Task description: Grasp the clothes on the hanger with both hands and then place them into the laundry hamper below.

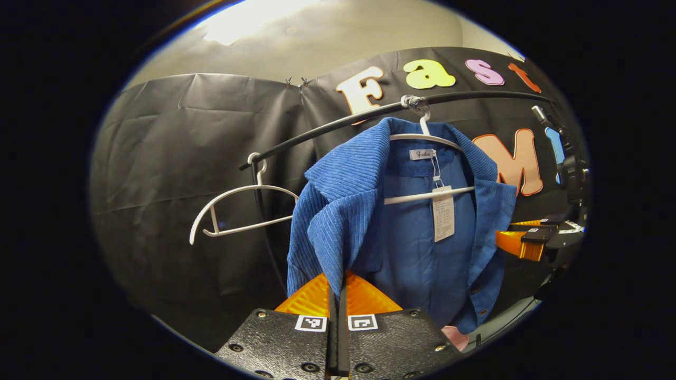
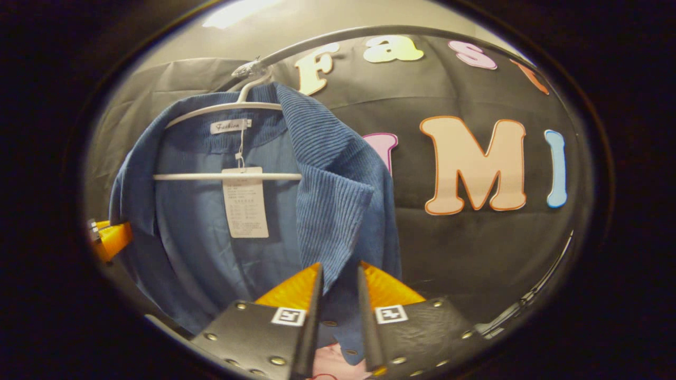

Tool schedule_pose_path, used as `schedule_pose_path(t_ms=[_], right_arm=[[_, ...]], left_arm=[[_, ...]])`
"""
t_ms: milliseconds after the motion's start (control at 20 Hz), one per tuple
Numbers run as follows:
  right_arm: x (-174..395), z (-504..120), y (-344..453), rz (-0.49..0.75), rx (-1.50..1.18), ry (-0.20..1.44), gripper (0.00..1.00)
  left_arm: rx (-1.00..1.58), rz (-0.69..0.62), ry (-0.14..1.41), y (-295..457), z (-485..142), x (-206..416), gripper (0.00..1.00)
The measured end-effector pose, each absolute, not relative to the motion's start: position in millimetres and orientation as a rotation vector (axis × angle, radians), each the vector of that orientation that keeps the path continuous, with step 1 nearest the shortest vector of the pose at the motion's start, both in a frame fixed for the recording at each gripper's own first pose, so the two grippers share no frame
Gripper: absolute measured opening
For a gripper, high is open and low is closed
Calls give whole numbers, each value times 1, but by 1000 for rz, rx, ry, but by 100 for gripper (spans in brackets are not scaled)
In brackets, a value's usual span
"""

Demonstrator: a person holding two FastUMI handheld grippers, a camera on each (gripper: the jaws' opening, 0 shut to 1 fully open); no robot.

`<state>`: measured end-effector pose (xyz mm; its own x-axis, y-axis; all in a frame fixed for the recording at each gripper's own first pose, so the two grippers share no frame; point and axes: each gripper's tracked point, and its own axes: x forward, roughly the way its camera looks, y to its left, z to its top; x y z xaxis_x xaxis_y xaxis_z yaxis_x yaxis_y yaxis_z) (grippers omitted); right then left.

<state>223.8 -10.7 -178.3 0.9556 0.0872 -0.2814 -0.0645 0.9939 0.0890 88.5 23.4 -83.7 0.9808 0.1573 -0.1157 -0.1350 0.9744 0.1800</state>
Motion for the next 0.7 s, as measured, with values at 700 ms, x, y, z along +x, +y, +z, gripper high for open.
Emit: schedule_pose_path(t_ms=[700], right_arm=[[255,-180,33,176,149,344,10]], left_arm=[[160,210,100,42,-56,78,1]])
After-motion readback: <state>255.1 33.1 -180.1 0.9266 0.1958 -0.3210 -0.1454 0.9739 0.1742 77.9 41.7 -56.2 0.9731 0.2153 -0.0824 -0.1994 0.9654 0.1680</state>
